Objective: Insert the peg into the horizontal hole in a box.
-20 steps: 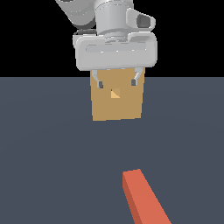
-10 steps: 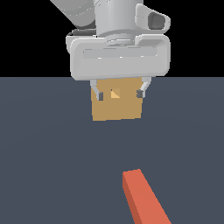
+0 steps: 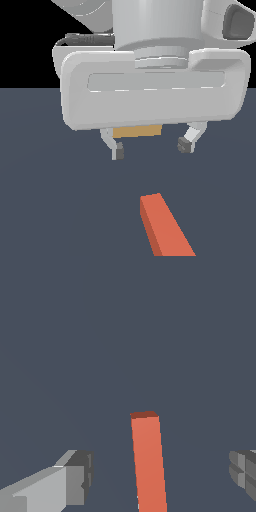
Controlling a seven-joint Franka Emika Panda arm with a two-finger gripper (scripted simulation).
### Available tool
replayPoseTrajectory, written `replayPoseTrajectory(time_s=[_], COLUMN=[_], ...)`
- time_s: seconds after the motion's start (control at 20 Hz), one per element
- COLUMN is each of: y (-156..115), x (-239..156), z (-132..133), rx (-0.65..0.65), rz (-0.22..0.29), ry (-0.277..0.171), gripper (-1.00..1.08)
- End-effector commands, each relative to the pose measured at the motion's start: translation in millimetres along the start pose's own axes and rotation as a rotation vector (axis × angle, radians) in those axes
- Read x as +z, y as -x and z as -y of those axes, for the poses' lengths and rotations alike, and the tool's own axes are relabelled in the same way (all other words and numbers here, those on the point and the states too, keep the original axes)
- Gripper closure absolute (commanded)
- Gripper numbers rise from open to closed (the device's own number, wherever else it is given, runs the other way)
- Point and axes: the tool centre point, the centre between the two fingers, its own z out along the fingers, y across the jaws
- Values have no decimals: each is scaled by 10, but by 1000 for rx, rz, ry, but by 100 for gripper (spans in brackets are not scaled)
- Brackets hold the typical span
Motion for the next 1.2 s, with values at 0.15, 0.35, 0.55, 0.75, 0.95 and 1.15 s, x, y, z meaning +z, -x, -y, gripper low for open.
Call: replayPoseTrajectory(time_s=[0.15, 0.35, 0.55, 0.75, 0.95, 1.15], y=[574, 918, 1189, 1372, 1491, 1558], x=[194, 310, 399, 459, 497, 519], z=[-22, -51, -82, -110, -131, -146], rx=[-31, -50, -64, -74, -80, -84], rz=[1, 2, 3, 4, 4, 5], ry=[-10, -17, -22, -25, -27, -29], gripper=[-92, -92, -92, -92, -92, -92])
